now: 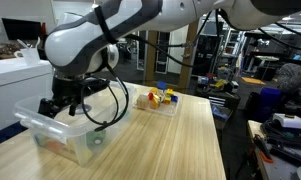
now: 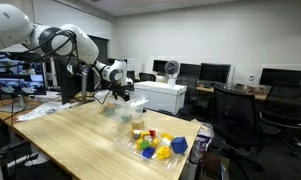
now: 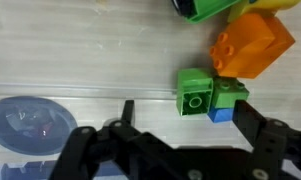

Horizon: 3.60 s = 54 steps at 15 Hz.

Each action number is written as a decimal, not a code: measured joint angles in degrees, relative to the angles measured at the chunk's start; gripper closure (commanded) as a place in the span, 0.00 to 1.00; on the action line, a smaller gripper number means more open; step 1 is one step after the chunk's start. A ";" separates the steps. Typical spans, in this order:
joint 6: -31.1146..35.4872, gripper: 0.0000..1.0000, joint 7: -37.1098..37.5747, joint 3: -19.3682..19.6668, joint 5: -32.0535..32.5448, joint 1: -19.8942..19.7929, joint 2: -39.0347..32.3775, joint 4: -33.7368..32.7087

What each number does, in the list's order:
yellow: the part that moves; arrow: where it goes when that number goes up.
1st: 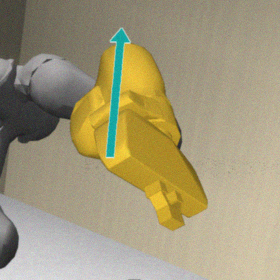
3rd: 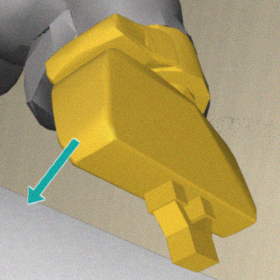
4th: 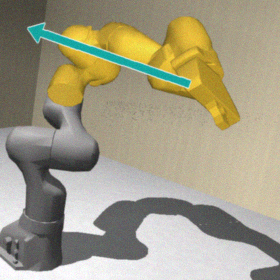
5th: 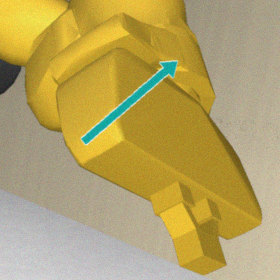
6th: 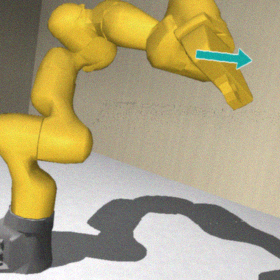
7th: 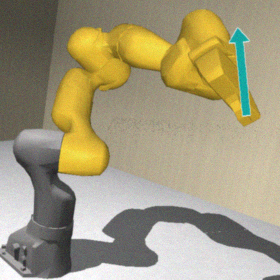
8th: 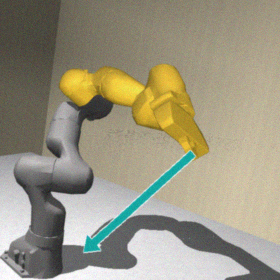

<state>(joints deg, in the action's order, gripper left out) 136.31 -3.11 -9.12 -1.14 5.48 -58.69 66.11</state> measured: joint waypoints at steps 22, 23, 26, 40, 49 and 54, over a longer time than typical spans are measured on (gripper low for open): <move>-0.33 0.00 -1.04 3.22 -1.31 0.20 -1.46 -0.85; -0.27 0.00 -1.04 3.32 -1.29 0.26 -1.18 -0.86; 0.40 0.00 -1.05 3.14 -1.27 0.95 -0.61 -0.87; -1.22 0.00 -1.05 1.69 -1.39 1.00 -1.46 -2.35; -1.15 0.00 -1.33 1.61 -1.38 0.86 -4.89 -6.56; -1.15 0.00 -0.47 4.30 -1.26 0.94 -4.89 -6.75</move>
<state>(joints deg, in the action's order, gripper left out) 135.15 -3.57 -4.82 -2.40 6.41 -63.58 59.35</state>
